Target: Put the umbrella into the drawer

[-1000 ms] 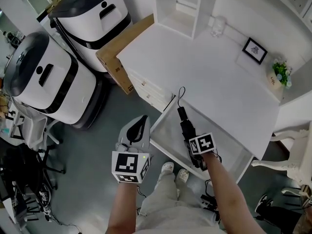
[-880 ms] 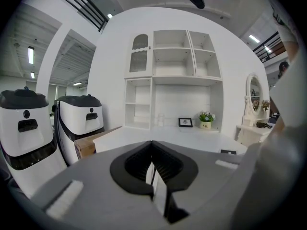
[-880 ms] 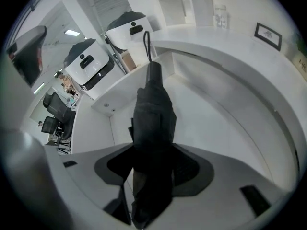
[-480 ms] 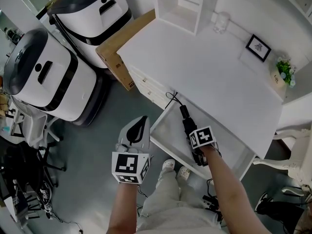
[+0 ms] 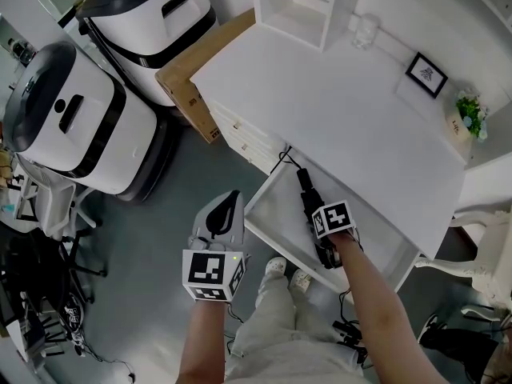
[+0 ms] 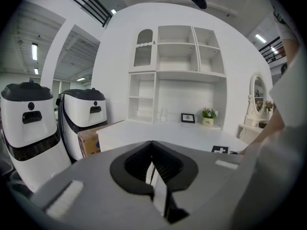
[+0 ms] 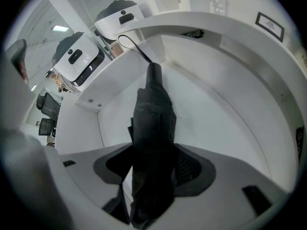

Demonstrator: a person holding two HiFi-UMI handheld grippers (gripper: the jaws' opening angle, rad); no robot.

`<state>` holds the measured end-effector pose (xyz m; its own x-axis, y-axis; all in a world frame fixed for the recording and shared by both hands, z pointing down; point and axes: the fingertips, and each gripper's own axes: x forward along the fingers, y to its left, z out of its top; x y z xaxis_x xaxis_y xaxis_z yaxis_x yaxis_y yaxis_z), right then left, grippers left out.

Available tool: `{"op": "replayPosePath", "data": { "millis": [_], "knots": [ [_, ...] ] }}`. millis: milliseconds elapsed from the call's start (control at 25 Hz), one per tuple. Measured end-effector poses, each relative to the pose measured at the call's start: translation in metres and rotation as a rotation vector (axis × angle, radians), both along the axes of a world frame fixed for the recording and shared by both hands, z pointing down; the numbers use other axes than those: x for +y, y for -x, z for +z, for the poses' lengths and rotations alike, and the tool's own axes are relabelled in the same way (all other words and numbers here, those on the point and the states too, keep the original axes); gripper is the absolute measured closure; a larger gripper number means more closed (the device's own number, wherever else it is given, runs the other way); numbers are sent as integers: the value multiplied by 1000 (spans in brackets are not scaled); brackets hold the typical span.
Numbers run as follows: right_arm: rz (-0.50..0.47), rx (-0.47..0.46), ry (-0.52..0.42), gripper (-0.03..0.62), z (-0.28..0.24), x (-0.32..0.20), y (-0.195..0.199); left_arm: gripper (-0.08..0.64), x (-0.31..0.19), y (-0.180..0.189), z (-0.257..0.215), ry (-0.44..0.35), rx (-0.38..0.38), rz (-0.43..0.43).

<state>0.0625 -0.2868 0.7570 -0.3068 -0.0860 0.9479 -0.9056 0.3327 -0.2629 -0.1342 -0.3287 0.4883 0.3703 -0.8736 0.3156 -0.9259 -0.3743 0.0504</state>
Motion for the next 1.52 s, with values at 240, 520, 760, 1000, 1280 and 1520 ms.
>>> {"op": "replayPosePath", "data": {
  "millis": [240,520,760,1000,1280,1520],
  "knots": [
    [6,30,26,289,8,14,-6,552,3,2,-1,1,2,-5],
    [70,3,-36,250,-7,6,-5,552,1,5,-10,-12,12,-20],
    [96,-47,-81,250,-35,-1,2,552,-1,-4,-31,-48,15,-3],
    [71,-57,-141,252,-64,-5,2,552,0,-11,-54,-94,23,2],
    [77,-85,-193,252,-97,-12,-3,552,1,-19,-78,-142,27,14],
    [64,-122,-269,253,-130,-18,-4,552,3,-26,-99,-191,31,26]
  ]
}}
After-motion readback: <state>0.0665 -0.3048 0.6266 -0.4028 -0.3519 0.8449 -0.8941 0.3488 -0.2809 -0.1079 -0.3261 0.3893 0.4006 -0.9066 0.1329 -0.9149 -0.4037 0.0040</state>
